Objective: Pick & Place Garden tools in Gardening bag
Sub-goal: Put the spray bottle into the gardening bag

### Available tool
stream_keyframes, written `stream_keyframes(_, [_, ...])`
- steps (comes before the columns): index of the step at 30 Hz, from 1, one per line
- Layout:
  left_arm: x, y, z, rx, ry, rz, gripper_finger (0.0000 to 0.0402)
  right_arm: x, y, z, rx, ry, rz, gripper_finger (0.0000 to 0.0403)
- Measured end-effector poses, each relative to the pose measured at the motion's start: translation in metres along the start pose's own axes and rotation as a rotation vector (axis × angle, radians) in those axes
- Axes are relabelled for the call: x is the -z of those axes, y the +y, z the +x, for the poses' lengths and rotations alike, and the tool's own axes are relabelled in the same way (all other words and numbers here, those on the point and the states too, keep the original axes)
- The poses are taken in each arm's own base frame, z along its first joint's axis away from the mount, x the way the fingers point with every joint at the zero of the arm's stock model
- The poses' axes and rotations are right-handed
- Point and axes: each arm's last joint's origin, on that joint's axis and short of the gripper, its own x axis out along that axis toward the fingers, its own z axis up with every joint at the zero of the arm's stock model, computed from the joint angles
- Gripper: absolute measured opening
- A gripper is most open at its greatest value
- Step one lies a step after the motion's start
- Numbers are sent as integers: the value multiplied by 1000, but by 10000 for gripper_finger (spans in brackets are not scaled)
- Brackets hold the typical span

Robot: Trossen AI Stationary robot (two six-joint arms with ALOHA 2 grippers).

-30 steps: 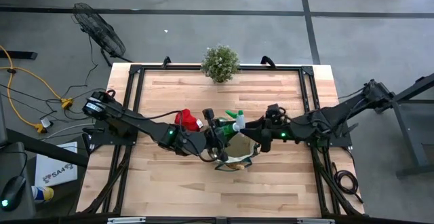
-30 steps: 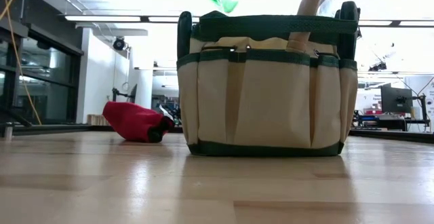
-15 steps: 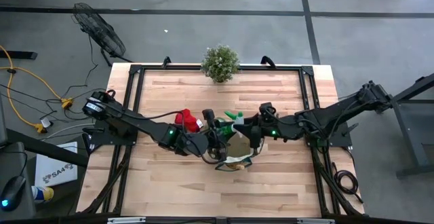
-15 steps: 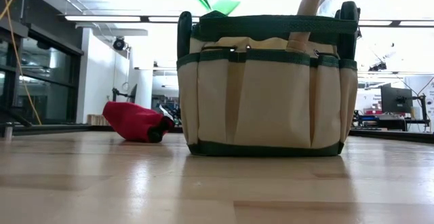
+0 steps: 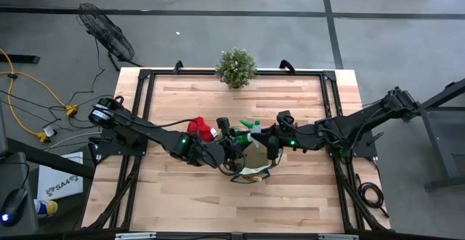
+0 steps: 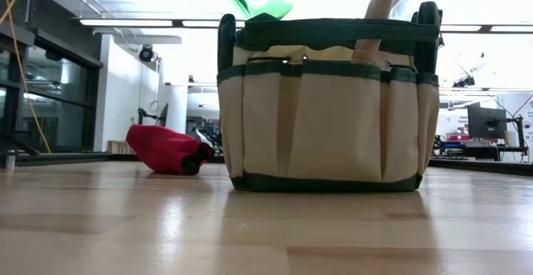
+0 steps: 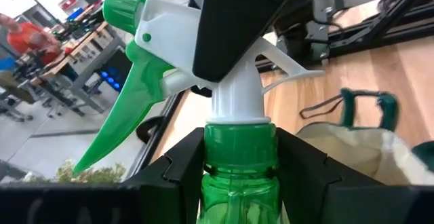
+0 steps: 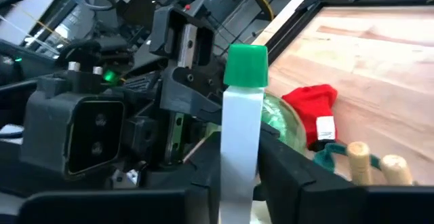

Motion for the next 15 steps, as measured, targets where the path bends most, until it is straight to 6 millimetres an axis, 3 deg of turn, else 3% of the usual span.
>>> stream_keyframes(5, [1, 0, 0, -4, 7, -2, 145, 0, -1, 0, 10, -7, -11, 49])
stream_keyframes(11, [-2, 0, -2, 15, -10, -11, 197, 1, 0, 0, -4, 8, -1, 48])
stream_keyframes(15, [-2, 0, -2, 15, -8, -6, 207, 1, -1, 0, -2, 8, -2, 43])
